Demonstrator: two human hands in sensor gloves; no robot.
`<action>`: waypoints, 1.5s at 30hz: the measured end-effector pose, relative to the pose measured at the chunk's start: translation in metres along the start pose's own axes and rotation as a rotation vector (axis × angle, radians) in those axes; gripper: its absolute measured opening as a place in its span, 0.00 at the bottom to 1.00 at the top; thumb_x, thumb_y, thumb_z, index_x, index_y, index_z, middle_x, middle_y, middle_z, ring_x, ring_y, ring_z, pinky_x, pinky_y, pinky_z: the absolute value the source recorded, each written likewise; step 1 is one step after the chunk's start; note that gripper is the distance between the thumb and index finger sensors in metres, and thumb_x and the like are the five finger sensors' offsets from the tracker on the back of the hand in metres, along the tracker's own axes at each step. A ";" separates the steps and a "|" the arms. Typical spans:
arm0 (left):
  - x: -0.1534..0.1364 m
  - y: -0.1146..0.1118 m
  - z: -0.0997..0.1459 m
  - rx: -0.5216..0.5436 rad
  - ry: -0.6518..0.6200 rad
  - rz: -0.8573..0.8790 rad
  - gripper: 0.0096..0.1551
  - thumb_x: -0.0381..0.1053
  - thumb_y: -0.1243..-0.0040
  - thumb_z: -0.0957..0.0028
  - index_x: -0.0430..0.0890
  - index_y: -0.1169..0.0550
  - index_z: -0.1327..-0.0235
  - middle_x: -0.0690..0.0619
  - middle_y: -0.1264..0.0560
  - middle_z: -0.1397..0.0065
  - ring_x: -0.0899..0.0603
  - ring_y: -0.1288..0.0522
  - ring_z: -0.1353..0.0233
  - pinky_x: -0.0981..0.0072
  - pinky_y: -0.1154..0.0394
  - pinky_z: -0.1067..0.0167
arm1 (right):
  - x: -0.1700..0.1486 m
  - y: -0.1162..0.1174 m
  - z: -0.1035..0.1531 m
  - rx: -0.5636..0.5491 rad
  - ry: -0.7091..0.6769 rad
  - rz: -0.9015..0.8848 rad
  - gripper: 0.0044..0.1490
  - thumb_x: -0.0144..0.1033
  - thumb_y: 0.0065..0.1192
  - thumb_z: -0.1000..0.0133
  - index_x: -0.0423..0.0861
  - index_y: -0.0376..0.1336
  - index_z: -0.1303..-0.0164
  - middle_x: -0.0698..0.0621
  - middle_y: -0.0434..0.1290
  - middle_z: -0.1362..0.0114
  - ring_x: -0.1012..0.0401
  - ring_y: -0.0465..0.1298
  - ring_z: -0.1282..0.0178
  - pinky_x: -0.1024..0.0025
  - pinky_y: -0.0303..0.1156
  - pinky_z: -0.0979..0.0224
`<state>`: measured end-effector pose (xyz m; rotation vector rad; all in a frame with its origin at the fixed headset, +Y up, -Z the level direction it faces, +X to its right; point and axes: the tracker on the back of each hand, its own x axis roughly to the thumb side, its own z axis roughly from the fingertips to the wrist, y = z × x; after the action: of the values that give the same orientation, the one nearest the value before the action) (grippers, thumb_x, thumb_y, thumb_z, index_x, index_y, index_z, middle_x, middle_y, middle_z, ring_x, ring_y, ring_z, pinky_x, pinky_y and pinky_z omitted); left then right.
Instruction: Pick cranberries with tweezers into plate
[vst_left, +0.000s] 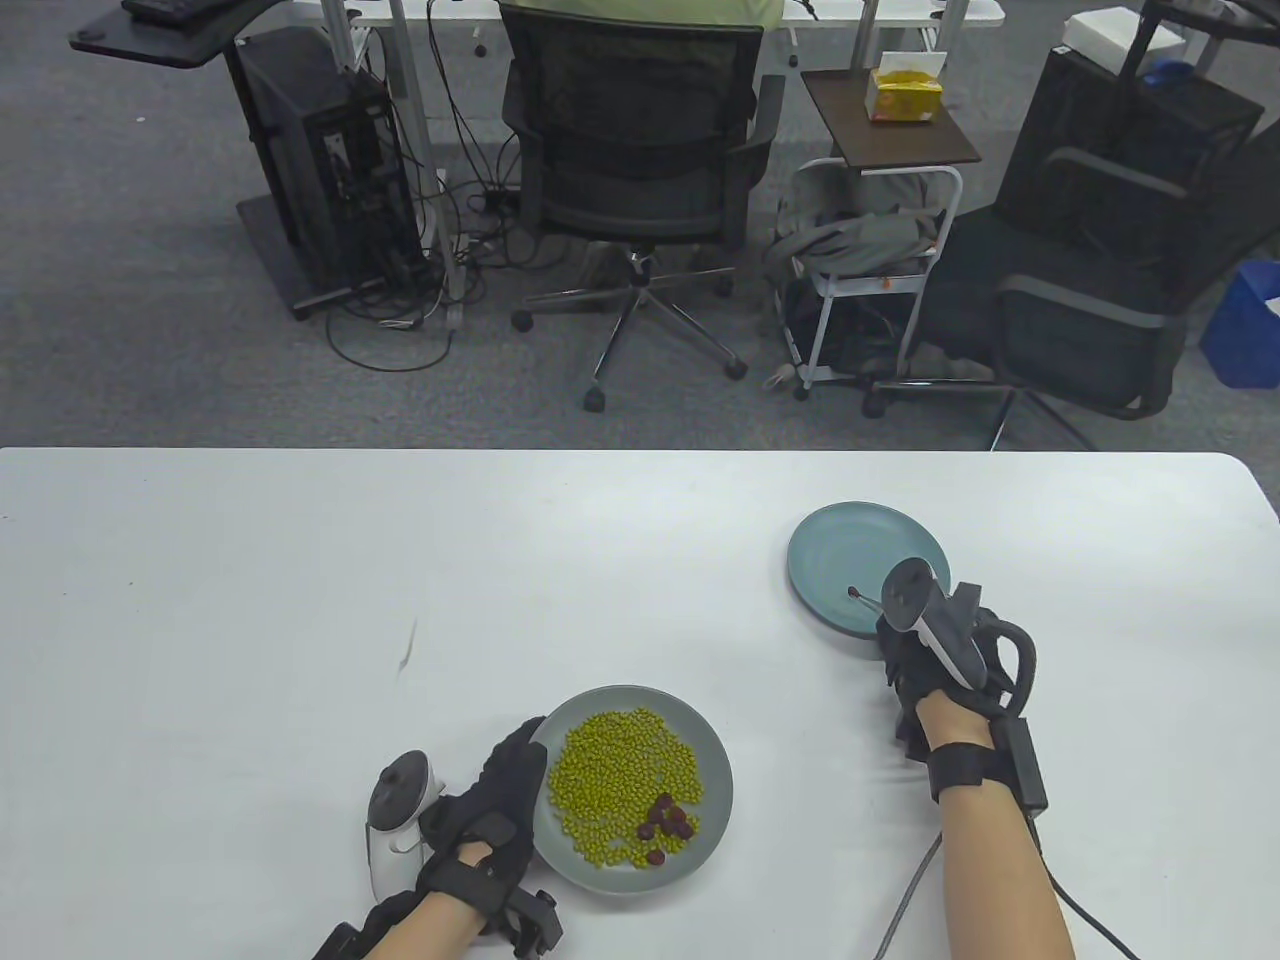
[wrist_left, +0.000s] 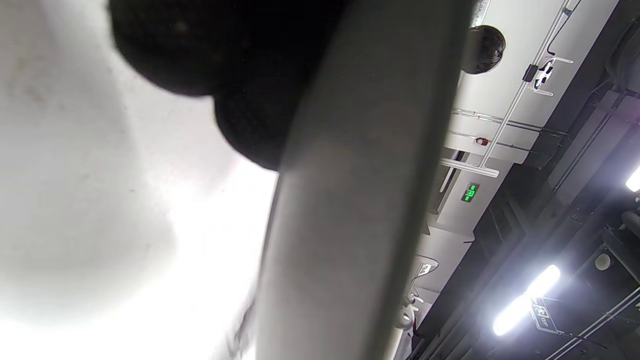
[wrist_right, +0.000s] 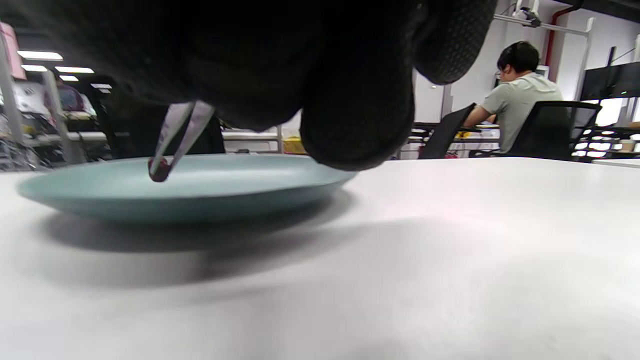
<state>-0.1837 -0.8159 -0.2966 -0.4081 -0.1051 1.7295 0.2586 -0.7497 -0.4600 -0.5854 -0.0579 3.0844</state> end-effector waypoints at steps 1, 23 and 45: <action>0.000 0.001 0.000 0.003 -0.002 0.003 0.36 0.61 0.54 0.44 0.49 0.46 0.28 0.49 0.31 0.32 0.43 0.13 0.58 0.60 0.16 0.65 | -0.002 0.000 0.001 0.015 0.014 0.011 0.31 0.57 0.59 0.57 0.58 0.67 0.44 0.65 0.77 0.59 0.64 0.80 0.50 0.53 0.59 0.21; 0.006 0.017 0.000 0.078 -0.028 -0.003 0.36 0.61 0.54 0.44 0.49 0.46 0.28 0.49 0.31 0.32 0.43 0.13 0.58 0.60 0.16 0.64 | 0.031 -0.064 0.193 -0.300 -0.674 -0.321 0.31 0.59 0.61 0.58 0.60 0.68 0.45 0.67 0.78 0.60 0.65 0.80 0.50 0.53 0.60 0.21; 0.005 0.016 0.001 0.101 -0.009 0.022 0.36 0.61 0.54 0.43 0.48 0.47 0.28 0.48 0.32 0.32 0.43 0.14 0.57 0.59 0.17 0.64 | 0.060 -0.052 0.225 -0.313 -0.935 -0.157 0.30 0.61 0.66 0.61 0.59 0.71 0.50 0.67 0.79 0.63 0.65 0.82 0.54 0.54 0.62 0.22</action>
<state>-0.2002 -0.8138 -0.3013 -0.3279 -0.0193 1.7502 0.1201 -0.7049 -0.2711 0.8529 -0.5464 2.8924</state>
